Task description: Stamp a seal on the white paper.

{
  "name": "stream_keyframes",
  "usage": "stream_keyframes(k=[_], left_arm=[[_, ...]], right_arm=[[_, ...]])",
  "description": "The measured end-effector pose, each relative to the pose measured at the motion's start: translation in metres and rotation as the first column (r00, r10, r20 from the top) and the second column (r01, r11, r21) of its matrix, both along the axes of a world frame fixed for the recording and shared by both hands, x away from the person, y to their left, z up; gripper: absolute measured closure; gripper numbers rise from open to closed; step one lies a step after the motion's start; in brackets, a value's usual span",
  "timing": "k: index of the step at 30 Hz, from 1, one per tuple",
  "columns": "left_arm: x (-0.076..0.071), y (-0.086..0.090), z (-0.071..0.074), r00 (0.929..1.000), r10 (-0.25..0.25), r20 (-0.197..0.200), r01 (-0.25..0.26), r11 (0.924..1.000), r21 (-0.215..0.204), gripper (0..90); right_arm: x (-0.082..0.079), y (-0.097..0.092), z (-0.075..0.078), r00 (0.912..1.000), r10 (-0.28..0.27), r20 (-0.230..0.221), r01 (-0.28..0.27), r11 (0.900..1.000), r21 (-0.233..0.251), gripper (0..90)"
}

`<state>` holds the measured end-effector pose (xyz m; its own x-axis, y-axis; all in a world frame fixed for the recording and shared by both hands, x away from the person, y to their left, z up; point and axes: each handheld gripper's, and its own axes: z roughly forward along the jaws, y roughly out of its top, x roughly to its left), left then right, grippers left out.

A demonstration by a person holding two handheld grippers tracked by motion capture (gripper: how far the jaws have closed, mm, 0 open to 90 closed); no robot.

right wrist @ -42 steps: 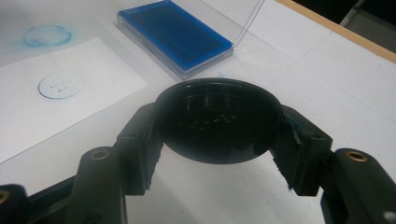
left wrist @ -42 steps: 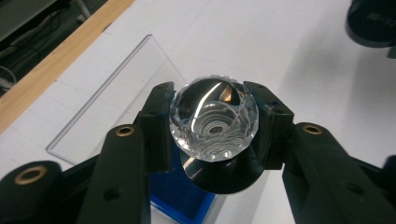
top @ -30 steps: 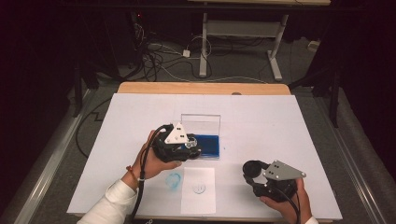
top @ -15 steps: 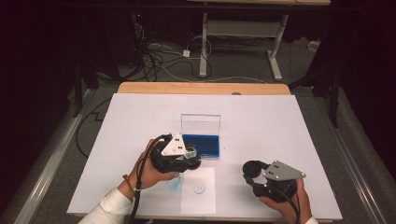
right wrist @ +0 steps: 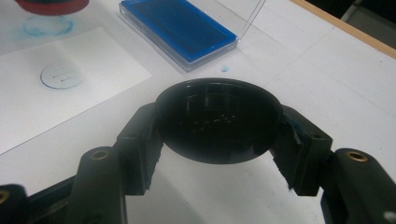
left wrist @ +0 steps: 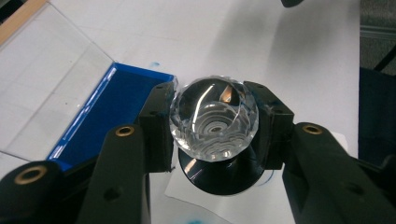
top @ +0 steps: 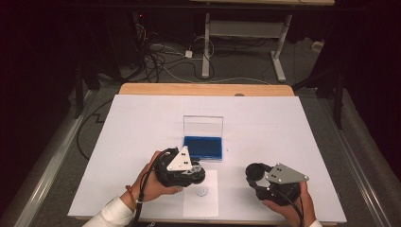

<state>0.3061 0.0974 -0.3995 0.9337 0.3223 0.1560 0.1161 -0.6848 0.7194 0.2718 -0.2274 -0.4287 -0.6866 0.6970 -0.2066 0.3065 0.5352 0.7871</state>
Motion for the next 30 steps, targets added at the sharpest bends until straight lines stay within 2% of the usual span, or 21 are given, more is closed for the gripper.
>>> stream_keyframes(k=[13, 24, 30], left_arm=[[-0.01, -0.002, -0.019, 0.9981, -0.033, -0.052, 0.035, 0.999, 0.027, 54.8], [-0.01, -0.011, -0.029, 0.9966, -0.054, -0.062, 0.058, 0.9961, 0.067, 54.8], [-0.008, -0.016, -0.033, 0.9961, -0.06, -0.065, 0.064, 0.9954, 0.071, 54.8]], right_arm=[[-0.001, 0.003, -0.002, 1.0, -0.001, 0.003, 0.001, 0.9992, -0.04, 38.6], [-0.001, 0.004, -0.003, 1.0, 0.005, 0.009, -0.005, 0.9987, -0.05, 38.6], [-0.001, 0.004, -0.003, 1.0, 0.005, 0.008, -0.005, 0.9986, -0.052, 38.6]])
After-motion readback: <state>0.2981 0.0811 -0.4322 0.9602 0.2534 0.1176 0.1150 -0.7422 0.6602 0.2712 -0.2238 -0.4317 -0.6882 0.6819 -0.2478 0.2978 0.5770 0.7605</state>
